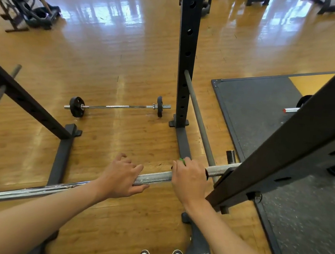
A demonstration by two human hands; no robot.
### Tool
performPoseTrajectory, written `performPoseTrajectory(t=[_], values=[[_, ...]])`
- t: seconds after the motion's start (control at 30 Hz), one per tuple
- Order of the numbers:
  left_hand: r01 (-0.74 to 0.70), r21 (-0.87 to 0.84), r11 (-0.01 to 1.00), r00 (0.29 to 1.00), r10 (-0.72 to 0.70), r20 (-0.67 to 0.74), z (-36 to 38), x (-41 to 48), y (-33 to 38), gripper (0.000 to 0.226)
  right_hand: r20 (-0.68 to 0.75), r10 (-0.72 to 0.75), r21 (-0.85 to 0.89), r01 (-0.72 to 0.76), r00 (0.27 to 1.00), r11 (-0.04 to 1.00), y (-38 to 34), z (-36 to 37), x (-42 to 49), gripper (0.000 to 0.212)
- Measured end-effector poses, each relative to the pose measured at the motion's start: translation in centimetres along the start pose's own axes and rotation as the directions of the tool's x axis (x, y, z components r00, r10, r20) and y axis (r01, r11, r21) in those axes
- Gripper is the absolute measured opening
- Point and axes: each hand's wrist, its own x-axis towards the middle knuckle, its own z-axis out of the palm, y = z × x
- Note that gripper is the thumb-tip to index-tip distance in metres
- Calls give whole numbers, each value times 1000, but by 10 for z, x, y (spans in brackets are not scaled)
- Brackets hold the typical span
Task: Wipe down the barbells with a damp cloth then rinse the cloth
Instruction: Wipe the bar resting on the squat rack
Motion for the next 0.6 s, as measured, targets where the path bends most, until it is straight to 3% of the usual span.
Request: performPoseTrajectory(t=[0.07, 0.1, 0.17, 0.23, 0.3, 0.4, 0.5, 0.6], values=[[-4, -11, 1000, 1000, 4, 7, -1, 0, 0, 62, -9, -83, 2, 83, 996, 997, 15, 0, -4, 30], [-4, -20, 1000, 1000, 4, 8, -1, 0, 0, 63, -22, -56, -2, 56, 998, 998, 24, -2, -2, 23], [-5, -28, 1000, 1000, 5, 1, -2, 1, 0, 66, 28, 124, -52, -122, 992, 991, 35, -12, 5, 13], [-4, -25, 1000, 1000, 3, -16, -1, 0, 0, 67, 195, 293, -114, -276, 936, 955, 37, -20, 21, 12], [-10, -17, 1000, 999, 9, -31, 0, 0, -1, 66, 362, 383, -171, -343, 850, 924, 35, -31, 41, 11], [-17, -17, 1000, 999, 16, -34, 1, 0, -2, 63, 399, 431, -203, -381, 809, 902, 28, -35, 53, 25], [-28, -5, 1000, 999, 27, -43, 2, 0, -2, 62, 228, 193, -118, -169, 955, 979, 17, -22, 27, 35], [-27, -3, 1000, 998, 26, -63, 0, 0, -3, 61, -32, -61, 29, 62, 998, 998, 36, -8, -8, 26]])
